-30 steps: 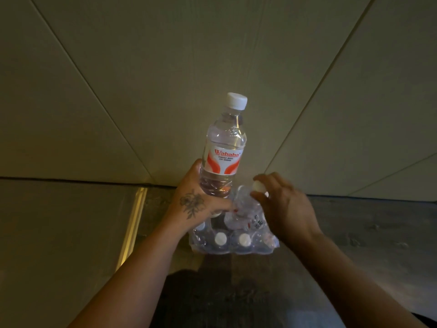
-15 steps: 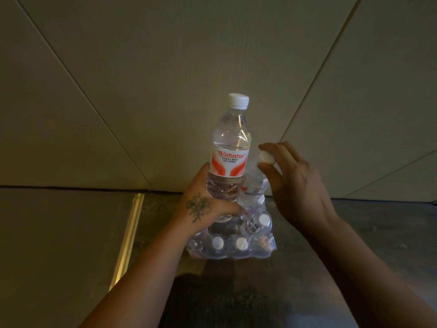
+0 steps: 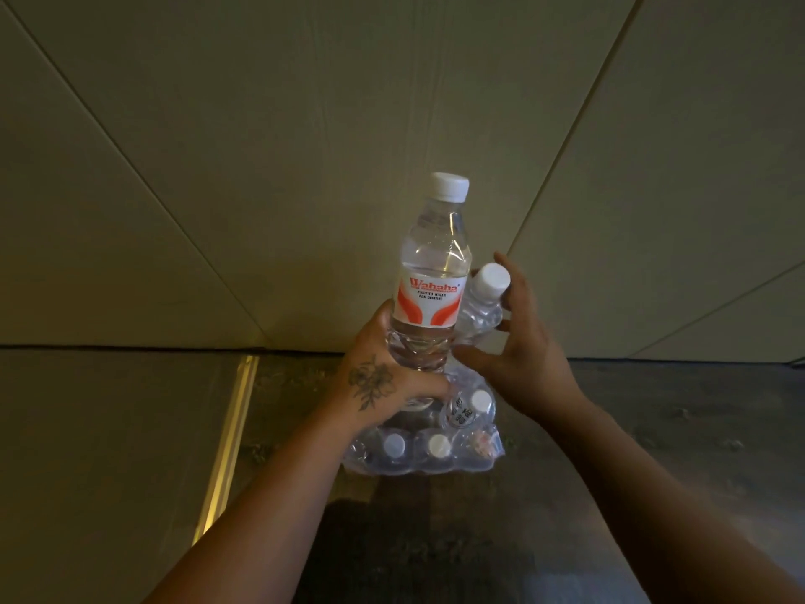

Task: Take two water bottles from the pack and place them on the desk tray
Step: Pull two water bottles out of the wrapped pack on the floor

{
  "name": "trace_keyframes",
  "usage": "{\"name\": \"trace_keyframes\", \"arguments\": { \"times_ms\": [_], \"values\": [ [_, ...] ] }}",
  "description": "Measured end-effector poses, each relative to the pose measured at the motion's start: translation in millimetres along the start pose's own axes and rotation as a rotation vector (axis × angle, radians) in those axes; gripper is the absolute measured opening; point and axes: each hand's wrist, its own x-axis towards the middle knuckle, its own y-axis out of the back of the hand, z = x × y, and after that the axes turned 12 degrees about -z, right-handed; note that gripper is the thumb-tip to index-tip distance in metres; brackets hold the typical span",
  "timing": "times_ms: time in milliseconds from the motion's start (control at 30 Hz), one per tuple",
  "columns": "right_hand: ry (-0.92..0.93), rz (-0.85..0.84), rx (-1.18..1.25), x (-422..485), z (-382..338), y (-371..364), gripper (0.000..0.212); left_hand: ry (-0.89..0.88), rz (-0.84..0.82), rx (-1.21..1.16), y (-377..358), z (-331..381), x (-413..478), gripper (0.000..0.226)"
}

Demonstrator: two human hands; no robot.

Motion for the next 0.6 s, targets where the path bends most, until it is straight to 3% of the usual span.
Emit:
{"name": "trace_keyframes", "arguments": {
  "times_ms": [233,433,600],
  "values": [
    [-0.117,-0.07,0.225,14,29,-21,0.099,-0.003,0.023,-0.027,-2,-4,0,0.087],
    [-0.18,-0.14,0.199,15,44,-36,0.079,-0.018,0.057,-0.037,-4,-10,1,0.1],
    [-0.164,-0.134,0.244,11,44,-33,0.074,0.03,0.073,-0.008,-2,-19,5,0.092]
  ]
}}
